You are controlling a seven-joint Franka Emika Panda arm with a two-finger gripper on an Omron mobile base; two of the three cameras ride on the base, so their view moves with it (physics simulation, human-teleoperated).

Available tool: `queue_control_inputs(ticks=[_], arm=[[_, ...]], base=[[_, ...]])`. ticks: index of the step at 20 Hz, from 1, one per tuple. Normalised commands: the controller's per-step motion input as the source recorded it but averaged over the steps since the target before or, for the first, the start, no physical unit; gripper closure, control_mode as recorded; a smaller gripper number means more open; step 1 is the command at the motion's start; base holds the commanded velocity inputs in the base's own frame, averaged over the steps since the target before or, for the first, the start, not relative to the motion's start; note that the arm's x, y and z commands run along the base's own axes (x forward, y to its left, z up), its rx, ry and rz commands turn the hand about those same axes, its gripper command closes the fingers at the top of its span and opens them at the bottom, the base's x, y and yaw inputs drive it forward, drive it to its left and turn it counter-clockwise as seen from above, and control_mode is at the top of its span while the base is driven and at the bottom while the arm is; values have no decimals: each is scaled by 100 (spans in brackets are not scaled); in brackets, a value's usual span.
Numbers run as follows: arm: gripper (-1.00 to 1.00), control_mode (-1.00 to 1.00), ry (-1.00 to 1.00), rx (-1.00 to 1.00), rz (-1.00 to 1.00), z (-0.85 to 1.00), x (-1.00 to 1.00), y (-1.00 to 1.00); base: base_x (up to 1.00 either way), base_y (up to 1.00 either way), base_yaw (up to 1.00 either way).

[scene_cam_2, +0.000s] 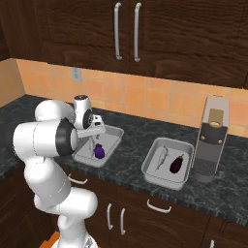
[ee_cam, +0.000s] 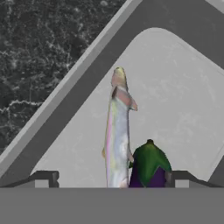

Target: Place one eggplant and one fish in each tupperware on the nearby counter, to pack two identical lunches.

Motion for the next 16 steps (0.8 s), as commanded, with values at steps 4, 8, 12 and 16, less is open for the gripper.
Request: queue_control_inputs(ticks=[4, 8, 12, 16], arm=[[-100, -100, 0, 2, 0, 59, -94, -3], [-100, -100, 0, 3, 0, 35, -100, -9], [-100, -100, 6, 1, 0, 23, -100, -13], [-100, -100, 13, 0, -2, 40, -99, -16]], base=[[0, 0, 0], [0, 0, 0], [0, 0, 0], [0, 0, 0]])
